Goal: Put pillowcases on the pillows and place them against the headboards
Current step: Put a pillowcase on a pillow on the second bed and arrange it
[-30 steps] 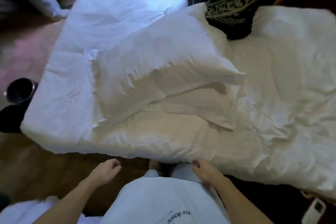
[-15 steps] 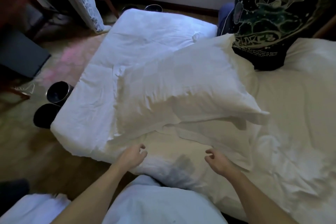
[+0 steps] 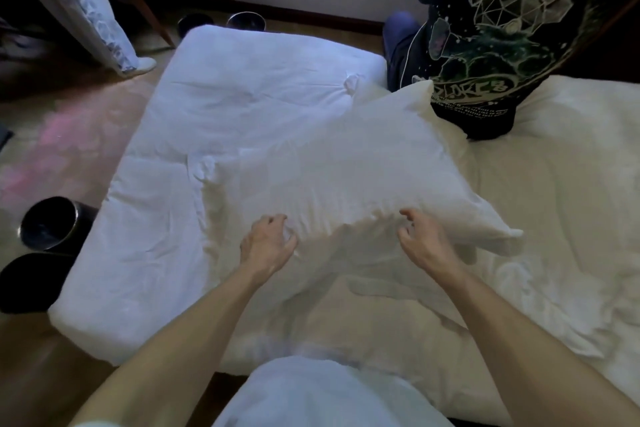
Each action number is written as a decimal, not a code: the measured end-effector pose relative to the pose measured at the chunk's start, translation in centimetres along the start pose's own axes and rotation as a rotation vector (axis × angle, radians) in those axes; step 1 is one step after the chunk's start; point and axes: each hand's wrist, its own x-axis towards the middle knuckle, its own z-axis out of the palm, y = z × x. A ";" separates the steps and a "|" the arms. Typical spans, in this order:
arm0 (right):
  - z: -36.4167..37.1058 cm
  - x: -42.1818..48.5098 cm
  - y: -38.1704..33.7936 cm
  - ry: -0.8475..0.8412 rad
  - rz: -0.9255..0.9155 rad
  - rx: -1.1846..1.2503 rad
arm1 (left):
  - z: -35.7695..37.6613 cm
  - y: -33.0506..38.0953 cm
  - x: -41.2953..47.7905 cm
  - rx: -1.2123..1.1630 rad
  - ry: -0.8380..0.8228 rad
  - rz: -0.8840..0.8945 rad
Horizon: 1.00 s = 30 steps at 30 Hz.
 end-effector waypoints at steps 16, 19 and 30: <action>-1.4 15.2 -8.8 0.019 -0.151 -0.445 | 0.6 -0.3 8.6 0.077 -0.080 0.181; -0.4 18.6 -10.9 -0.062 -0.259 -0.546 | 0.5 -0.2 9.1 0.061 -0.081 0.161; -1.8 24.9 -10.9 -0.219 -0.249 -0.740 | 0.4 0.5 10.0 0.023 -0.054 0.134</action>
